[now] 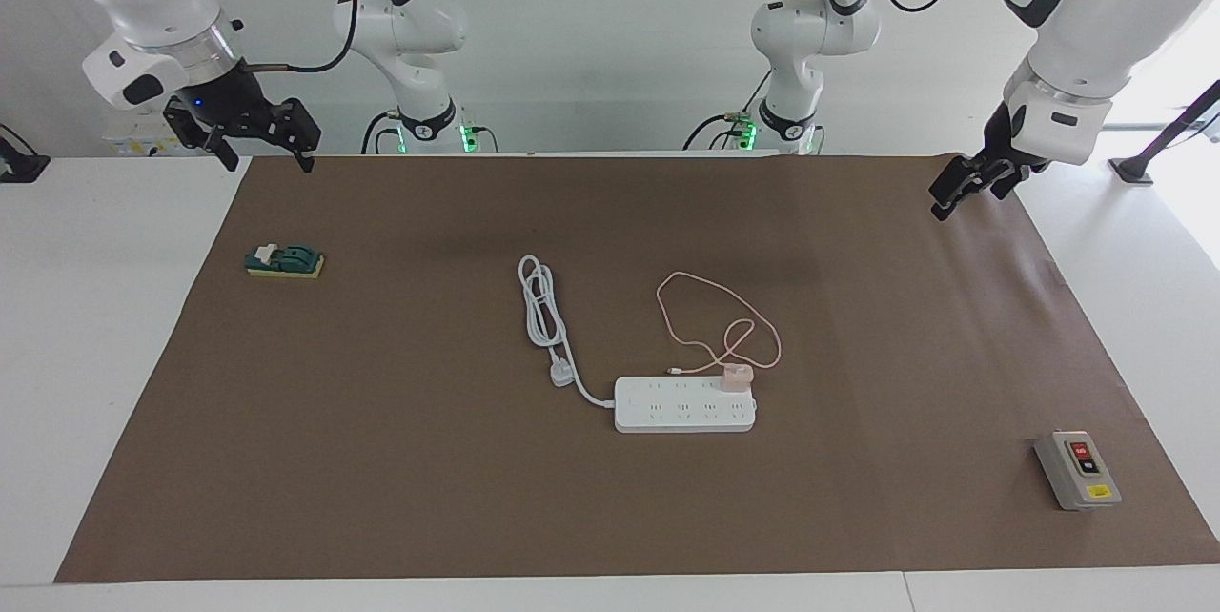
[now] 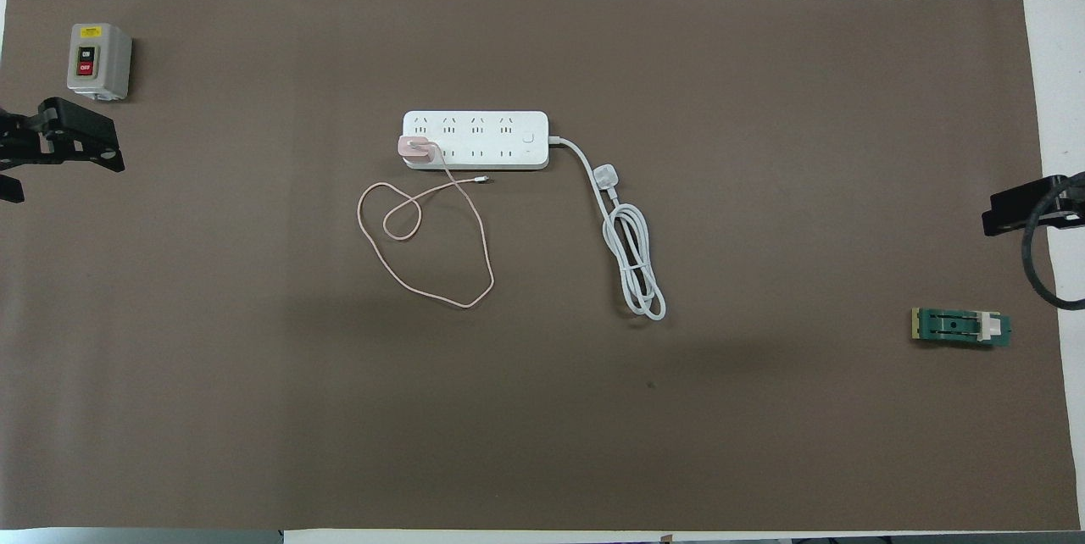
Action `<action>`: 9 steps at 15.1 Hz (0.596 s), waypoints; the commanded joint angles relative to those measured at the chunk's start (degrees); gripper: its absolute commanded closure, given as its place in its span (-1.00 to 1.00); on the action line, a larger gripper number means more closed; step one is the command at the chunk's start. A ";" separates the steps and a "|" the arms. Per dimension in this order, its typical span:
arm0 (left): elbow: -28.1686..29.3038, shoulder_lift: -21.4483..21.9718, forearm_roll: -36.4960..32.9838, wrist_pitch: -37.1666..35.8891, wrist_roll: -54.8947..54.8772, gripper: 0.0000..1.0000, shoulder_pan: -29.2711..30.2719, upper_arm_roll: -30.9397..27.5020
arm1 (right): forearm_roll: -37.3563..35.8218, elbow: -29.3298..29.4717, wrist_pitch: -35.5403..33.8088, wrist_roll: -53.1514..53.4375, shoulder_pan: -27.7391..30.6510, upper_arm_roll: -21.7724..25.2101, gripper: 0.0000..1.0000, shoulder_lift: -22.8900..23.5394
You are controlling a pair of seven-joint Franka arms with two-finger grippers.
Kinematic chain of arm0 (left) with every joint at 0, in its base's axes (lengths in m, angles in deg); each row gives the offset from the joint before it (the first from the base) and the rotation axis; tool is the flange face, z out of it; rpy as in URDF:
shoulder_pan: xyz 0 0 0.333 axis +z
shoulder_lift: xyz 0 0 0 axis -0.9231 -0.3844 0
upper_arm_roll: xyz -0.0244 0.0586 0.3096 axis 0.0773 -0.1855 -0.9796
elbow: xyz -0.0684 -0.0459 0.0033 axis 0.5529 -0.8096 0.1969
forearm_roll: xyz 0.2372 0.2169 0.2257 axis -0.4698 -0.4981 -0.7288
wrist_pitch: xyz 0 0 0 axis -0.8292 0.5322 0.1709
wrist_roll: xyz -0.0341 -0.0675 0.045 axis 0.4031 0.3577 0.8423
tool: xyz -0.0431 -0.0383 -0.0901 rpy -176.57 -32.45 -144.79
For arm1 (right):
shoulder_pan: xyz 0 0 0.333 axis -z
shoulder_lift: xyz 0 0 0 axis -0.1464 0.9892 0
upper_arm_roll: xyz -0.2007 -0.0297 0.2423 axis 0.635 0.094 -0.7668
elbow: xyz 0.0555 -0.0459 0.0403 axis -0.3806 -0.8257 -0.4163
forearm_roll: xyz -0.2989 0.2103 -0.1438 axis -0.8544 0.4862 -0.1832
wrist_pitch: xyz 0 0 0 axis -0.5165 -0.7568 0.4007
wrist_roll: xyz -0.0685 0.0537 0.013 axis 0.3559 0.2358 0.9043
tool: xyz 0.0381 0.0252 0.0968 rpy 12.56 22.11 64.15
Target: Plug charger into power strip
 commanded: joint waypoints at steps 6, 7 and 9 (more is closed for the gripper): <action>6.99 7.77 0.80 0.65 -9.03 -1.00 2.96 4.92 | -0.31 -0.64 -0.50 0.40 1.15 -0.69 -1.00 -0.89; 6.99 8.04 0.80 0.30 -10.61 -1.00 2.97 5.01 | -0.31 -0.55 -0.50 0.40 1.15 -0.69 -1.00 -0.89; 6.90 8.65 0.89 -0.23 -11.50 -1.00 2.97 5.01 | -0.31 -0.55 -0.50 0.49 1.15 -0.69 -1.00 -0.89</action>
